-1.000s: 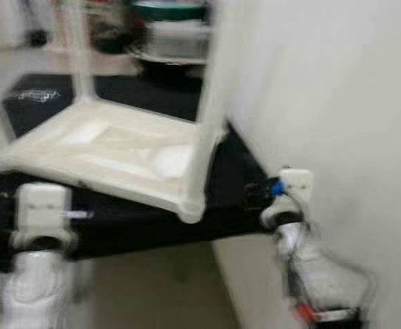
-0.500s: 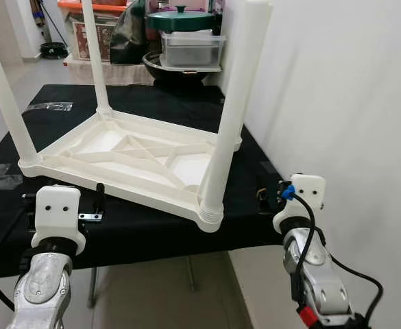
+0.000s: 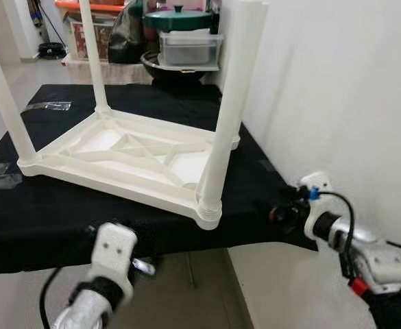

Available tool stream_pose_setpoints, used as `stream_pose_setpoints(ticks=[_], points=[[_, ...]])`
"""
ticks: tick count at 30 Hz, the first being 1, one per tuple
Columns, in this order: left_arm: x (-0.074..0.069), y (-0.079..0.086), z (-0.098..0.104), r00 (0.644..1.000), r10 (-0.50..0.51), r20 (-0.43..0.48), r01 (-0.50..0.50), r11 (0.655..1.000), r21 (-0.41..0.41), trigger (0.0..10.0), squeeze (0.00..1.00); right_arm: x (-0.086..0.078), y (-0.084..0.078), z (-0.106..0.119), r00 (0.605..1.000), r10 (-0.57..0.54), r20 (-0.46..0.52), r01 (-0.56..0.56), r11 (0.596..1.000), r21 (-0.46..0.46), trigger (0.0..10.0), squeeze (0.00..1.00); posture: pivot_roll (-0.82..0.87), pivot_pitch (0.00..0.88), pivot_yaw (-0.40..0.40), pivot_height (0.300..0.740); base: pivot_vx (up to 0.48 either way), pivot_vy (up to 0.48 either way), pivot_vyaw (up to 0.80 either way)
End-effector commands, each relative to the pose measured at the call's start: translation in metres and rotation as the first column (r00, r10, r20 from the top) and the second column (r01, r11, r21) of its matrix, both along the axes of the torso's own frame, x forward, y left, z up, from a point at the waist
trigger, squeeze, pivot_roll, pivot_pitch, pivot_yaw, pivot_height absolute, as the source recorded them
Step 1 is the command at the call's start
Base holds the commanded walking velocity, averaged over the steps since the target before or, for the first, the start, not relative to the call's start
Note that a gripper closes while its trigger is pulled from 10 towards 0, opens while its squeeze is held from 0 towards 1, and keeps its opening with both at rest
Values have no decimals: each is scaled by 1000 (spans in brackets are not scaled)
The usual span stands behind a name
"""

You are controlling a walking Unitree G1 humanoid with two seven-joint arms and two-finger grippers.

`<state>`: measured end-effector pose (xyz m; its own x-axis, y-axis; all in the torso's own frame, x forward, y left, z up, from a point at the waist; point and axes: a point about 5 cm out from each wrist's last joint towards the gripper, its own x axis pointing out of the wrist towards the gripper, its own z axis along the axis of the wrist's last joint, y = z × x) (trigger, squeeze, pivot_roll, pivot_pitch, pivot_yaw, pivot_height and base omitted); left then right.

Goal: Building children table

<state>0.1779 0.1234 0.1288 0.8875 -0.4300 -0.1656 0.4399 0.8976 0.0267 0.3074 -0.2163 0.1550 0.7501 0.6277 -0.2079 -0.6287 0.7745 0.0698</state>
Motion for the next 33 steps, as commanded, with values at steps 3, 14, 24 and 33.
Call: stream_pose_setpoints(ticks=[3,14,24,33], points=[[-17,-20,0,982,-179,-51,174,981,-88,10000,0,4,18,17,988,153,24,-154,986,61,10000,0,111,11,-95,740,0,0,0],[-26,-24,-1,979,-200,-32,199,980,-12,10000,0,20,47,19,949,311,39,-314,947,70,10000,1000,131,51,-108,740,0,0,0],[-28,-21,3,984,-180,-11,180,984,-7,10000,0,33,62,29,950,295,97,-302,951,66,10000,0,133,60,-110,740,0,0,0],[-17,-9,15,994,-39,103,33,998,57,10000,0,47,85,37,941,302,152,-316,946,74,10000,0,134,79,-117,740,0,0,0]])
